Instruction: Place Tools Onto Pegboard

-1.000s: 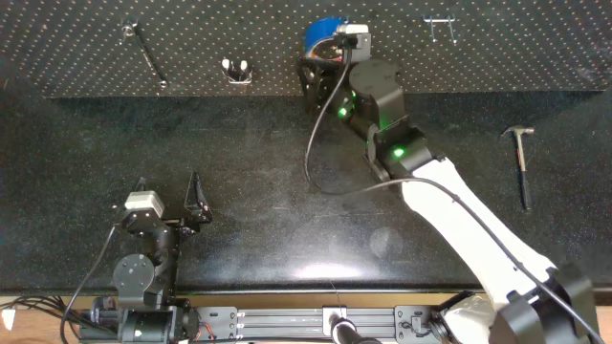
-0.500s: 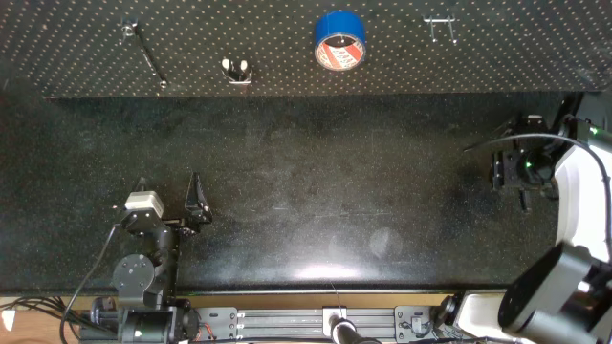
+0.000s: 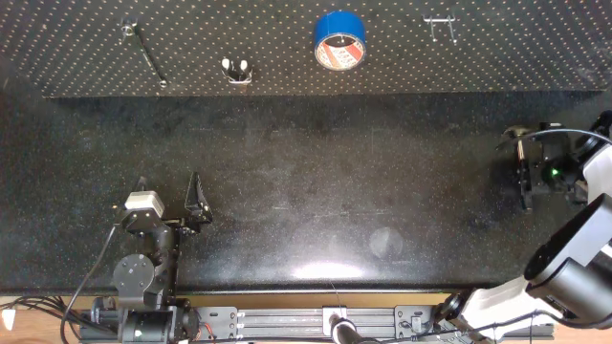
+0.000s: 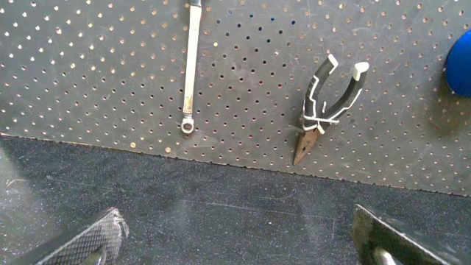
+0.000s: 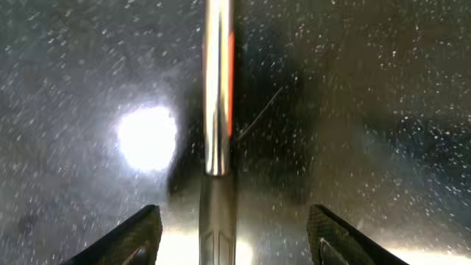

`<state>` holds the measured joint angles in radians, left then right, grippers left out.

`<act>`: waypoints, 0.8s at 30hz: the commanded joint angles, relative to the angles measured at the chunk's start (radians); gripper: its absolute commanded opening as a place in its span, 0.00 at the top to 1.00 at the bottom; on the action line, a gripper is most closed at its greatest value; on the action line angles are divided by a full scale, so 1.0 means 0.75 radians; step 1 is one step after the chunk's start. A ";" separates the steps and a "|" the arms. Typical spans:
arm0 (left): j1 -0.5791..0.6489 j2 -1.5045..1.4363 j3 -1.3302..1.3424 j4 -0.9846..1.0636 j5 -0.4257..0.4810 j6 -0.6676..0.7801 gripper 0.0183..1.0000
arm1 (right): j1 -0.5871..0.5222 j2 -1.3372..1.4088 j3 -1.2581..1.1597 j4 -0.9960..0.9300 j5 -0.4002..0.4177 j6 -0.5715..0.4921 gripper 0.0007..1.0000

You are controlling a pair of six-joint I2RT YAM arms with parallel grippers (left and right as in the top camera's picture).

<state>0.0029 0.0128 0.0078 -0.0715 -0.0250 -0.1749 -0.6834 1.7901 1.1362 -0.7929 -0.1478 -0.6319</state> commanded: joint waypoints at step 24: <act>-0.005 -0.012 -0.003 -0.006 -0.006 0.026 0.01 | 0.124 -0.203 -0.255 0.231 -0.209 0.301 0.93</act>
<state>0.0029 0.0128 0.0078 -0.0719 -0.0246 -0.1749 -0.6136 1.7420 1.0523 -0.6895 -0.1658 -0.5373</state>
